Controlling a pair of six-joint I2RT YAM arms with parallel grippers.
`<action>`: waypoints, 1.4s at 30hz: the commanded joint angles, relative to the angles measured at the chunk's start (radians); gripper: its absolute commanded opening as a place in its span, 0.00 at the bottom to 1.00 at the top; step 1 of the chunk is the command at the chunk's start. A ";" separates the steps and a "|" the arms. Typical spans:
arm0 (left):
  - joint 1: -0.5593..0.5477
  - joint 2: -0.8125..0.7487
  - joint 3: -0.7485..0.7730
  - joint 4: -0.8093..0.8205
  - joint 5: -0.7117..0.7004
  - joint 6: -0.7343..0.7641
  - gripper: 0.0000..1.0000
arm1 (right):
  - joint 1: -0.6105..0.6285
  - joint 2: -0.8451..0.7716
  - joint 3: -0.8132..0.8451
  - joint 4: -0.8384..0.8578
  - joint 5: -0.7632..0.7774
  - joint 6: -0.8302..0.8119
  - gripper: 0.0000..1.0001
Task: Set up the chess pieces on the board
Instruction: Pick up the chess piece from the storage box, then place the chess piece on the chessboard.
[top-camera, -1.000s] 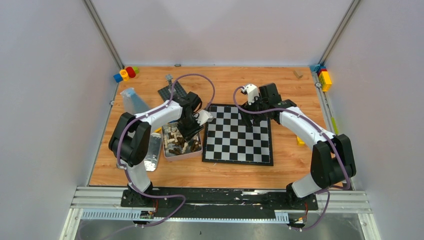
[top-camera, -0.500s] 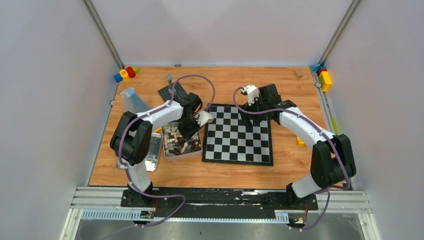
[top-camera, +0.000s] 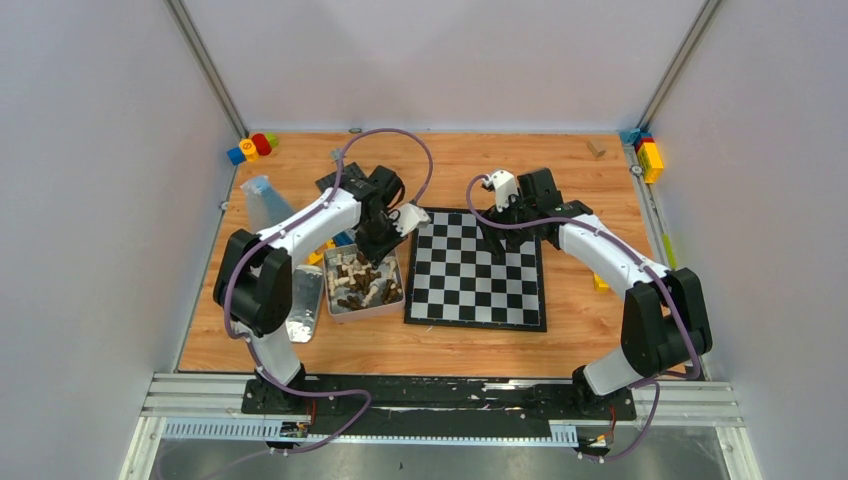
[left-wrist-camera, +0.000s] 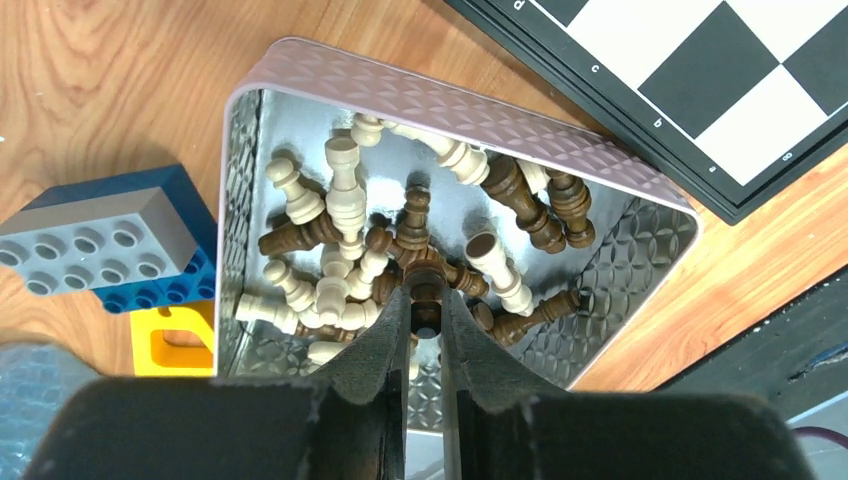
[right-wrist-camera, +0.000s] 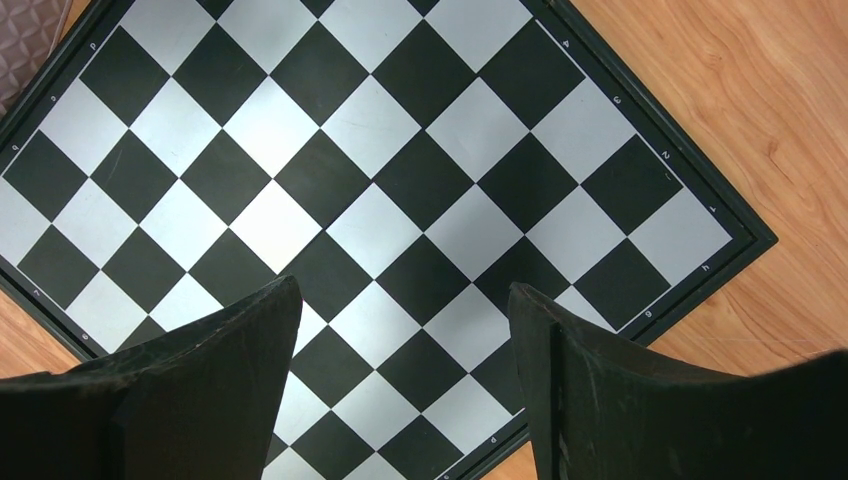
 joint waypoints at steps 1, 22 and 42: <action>-0.004 -0.049 0.061 -0.053 0.010 0.031 0.02 | -0.009 -0.035 0.000 0.044 -0.002 -0.005 0.77; -0.014 0.566 1.060 -0.224 0.165 -0.178 0.07 | -0.182 -0.109 -0.073 0.101 -0.026 0.046 0.76; -0.060 0.768 1.218 -0.197 0.123 -0.191 0.13 | -0.186 -0.121 -0.111 0.122 -0.035 0.056 0.76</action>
